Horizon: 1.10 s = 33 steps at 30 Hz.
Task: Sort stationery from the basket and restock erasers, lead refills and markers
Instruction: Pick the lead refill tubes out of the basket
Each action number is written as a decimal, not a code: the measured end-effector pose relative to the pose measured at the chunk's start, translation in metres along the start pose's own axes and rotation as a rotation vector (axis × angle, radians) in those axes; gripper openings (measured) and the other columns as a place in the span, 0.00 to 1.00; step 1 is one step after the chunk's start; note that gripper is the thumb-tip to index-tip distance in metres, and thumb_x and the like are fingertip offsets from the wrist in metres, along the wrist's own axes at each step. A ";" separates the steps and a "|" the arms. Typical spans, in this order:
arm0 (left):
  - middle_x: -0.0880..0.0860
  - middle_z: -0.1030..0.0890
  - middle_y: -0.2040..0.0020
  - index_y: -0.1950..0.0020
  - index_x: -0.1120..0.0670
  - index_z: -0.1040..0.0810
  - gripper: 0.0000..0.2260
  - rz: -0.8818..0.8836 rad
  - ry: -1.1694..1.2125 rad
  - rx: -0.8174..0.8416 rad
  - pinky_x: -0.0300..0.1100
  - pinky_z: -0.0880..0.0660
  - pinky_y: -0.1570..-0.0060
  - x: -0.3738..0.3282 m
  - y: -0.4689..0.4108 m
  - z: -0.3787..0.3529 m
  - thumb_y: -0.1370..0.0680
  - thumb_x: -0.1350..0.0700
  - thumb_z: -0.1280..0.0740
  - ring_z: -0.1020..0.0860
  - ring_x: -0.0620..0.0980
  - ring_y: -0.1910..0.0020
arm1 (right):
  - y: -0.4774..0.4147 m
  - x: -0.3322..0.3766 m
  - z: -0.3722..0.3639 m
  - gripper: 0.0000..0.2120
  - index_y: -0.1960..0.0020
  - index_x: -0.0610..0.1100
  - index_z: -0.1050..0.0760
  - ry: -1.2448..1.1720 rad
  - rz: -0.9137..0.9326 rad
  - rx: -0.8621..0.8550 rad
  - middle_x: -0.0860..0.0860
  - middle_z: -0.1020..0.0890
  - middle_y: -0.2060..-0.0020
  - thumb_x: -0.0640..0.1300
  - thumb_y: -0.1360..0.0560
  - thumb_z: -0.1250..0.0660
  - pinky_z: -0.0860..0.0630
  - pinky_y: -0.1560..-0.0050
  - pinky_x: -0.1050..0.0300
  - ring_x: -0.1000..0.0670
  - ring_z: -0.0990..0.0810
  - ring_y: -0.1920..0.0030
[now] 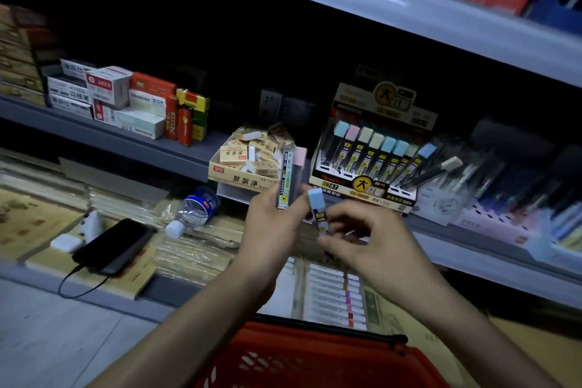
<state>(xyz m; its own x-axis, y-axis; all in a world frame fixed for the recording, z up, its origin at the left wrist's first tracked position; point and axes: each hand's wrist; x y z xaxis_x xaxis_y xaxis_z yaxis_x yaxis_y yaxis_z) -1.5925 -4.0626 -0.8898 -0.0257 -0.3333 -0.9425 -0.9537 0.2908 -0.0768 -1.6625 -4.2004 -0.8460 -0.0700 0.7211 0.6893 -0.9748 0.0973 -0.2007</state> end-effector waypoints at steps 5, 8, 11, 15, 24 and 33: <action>0.49 0.29 0.66 0.50 0.53 0.24 0.05 0.075 0.060 -0.082 0.34 0.40 0.79 -0.004 -0.005 0.010 0.18 0.52 0.34 0.38 0.42 0.78 | -0.030 0.003 0.016 0.05 0.54 0.47 0.22 -0.102 0.045 -0.224 0.55 0.16 0.62 0.42 0.23 0.27 0.20 0.59 0.56 0.54 0.15 0.60; 0.52 0.27 0.63 0.45 0.52 0.27 0.07 0.070 0.101 -0.078 0.35 0.43 0.80 -0.007 -0.007 0.010 0.16 0.50 0.38 0.40 0.44 0.78 | -0.055 0.002 0.024 0.03 0.49 0.44 0.20 -0.107 0.086 -0.328 0.53 0.15 0.57 0.43 0.20 0.30 0.19 0.51 0.47 0.52 0.15 0.57; 0.54 0.26 0.62 0.46 0.52 0.29 0.05 0.016 0.055 -0.066 0.37 0.42 0.79 -0.005 -0.007 0.008 0.15 0.51 0.40 0.40 0.46 0.77 | -0.077 -0.007 0.025 0.03 0.49 0.46 0.20 -0.033 0.100 -0.399 0.55 0.16 0.56 0.46 0.20 0.29 0.18 0.47 0.48 0.57 0.16 0.54; 0.53 0.25 0.62 0.50 0.51 0.28 0.07 -0.013 0.012 -0.047 0.37 0.39 0.79 -0.006 -0.007 0.007 0.15 0.51 0.41 0.37 0.46 0.77 | -0.093 -0.018 0.019 0.02 0.49 0.47 0.18 -0.004 0.079 -0.414 0.57 0.15 0.56 0.44 0.21 0.28 0.18 0.46 0.53 0.60 0.17 0.54; 0.54 0.25 0.62 0.49 0.52 0.27 0.06 -0.018 0.004 -0.051 0.36 0.37 0.78 -0.009 -0.009 0.010 0.15 0.52 0.41 0.34 0.45 0.77 | -0.098 -0.025 0.017 0.05 0.54 0.42 0.18 0.111 0.024 -0.403 0.53 0.16 0.62 0.43 0.22 0.28 0.24 0.58 0.63 0.57 0.18 0.58; 0.53 0.24 0.63 0.45 0.59 0.28 0.12 -0.038 0.001 0.041 0.39 0.34 0.75 -0.011 -0.002 0.003 0.15 0.50 0.40 0.31 0.47 0.74 | -0.102 -0.023 0.002 0.08 0.57 0.44 0.19 0.331 -0.046 -0.423 0.53 0.19 0.68 0.48 0.23 0.26 0.23 0.59 0.56 0.53 0.19 0.64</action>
<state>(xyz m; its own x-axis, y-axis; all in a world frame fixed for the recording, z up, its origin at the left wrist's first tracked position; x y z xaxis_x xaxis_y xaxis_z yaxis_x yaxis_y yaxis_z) -1.5894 -4.0566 -0.8803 0.0096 -0.3458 -0.9383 -0.9410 0.3144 -0.1255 -1.5621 -4.2283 -0.8398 0.1082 0.8805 0.4616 -0.8002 0.3527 -0.4851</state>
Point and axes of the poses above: each hand's wrist, its own y-axis away from the middle knuckle, its own z-axis out of the back of the hand, x = y × z
